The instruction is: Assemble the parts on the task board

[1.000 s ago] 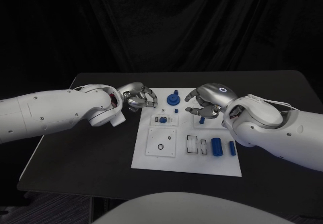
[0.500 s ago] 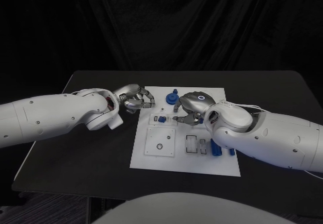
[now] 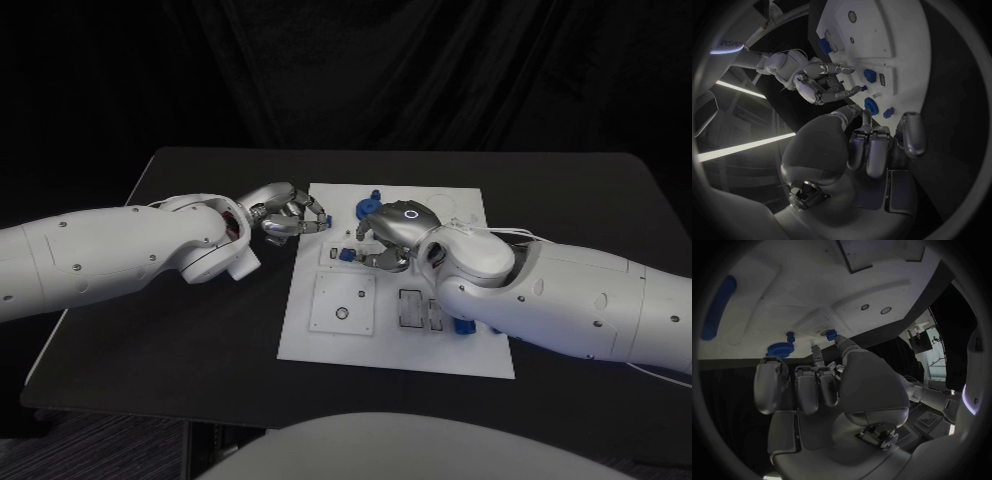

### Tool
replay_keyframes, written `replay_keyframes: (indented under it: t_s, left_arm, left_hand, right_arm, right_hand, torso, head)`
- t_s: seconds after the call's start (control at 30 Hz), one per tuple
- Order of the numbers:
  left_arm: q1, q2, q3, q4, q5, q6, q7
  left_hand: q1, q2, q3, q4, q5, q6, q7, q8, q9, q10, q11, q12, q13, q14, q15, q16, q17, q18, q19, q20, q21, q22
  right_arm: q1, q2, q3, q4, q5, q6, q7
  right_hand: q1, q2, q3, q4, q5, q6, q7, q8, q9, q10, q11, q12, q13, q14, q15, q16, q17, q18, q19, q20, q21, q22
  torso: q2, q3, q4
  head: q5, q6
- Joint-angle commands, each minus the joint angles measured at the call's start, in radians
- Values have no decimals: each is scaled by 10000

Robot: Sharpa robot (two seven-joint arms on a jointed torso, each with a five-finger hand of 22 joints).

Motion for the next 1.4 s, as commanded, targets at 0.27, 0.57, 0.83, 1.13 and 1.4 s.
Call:
replay_keyframes:
  t_s: [0.27, 0.57, 0.83, 1.13, 1.4]
  left_arm:
    - [-65, 42, 8, -36, 106, -17, 98]
    - [-82, 78, 9, -77, 106, 17, 71]
    - [-101, 151, 9, -117, 106, 7, 85]
    - [-110, 193, 9, -108, 106, -3, 71]
    - [-112, 230, 9, -106, 106, 21, 32]
  left_hand:
    - [115, 1, -23, 93, 52, 135, -12, 70, -49, 1023, 78, 27, 2632, 1039, 48, -50, 2634, -24, 48, 2, 23, 1041]
    - [117, -2, -26, 109, 61, 176, -21, 93, -76, 1023, 75, 27, 2632, 1039, 49, -50, 2634, -20, 35, 6, 11, 1038]
    - [122, 0, -24, 114, 68, 194, -26, 103, -89, 1023, 73, 27, 2632, 1039, 49, -50, 2634, -12, 7, 8, -12, 1024]
    - [130, -1, -21, 115, 77, 205, -31, 110, -101, 1023, 70, 27, 2632, 1039, 48, -50, 2634, -8, -7, 9, -23, 1018]
    - [137, -4, -19, 116, 87, 214, -33, 116, -111, 1023, 68, 27, 2632, 1039, 47, -50, 2634, -5, -17, 10, -32, 1014]
  right_arm:
    - [-126, 249, 13, -131, -179, -490, -142]
    - [-265, 486, 19, -390, -180, -631, -39]
    - [-373, 679, 22, -668, -180, -694, 86]
    - [-515, 901, 23, -962, -180, -728, 245]
    - [-684, 1040, 23, -1221, -180, -623, 332]
  right_hand:
    - [-108, 62, 5, -52, -45, -123, -2, -74, -29, -50, 111, -27, 1515, 669, 110, -8, 1860, -87, -65, 67, -82, 1937]
    - [-125, 153, 35, -84, 10, 145, -30, 66, 75, -103, 106, -51, 1483, 642, 123, -29, 1816, -70, -116, 100, -107, 1919]
    - [-15, 221, 153, -225, 392, 281, -69, 153, 216, -220, 68, -107, 1395, 580, 94, -82, 1712, -31, -227, 91, -220, 1871]
    - [151, 271, 328, -402, 689, 321, -84, 181, 321, -271, 52, -136, 1370, 547, 83, -105, 1666, -15, -292, 81, -263, 1850]
    - [207, 245, 379, -480, 744, 337, -89, 190, 359, -295, 48, -148, 1354, 534, 80, -114, 1646, -12, -310, 79, -272, 1844]
  torso:
    - [-2, -6, 10]
    - [-10, -12, -27]
    - [-8, -22, 28]
    - [-12, -43, -11]
    - [-10, -36, 16]
  head:
    - [-21, -2]
    - [-61, -2]
    - [-230, -2]
    - [-185, -2]
    - [-200, -2]
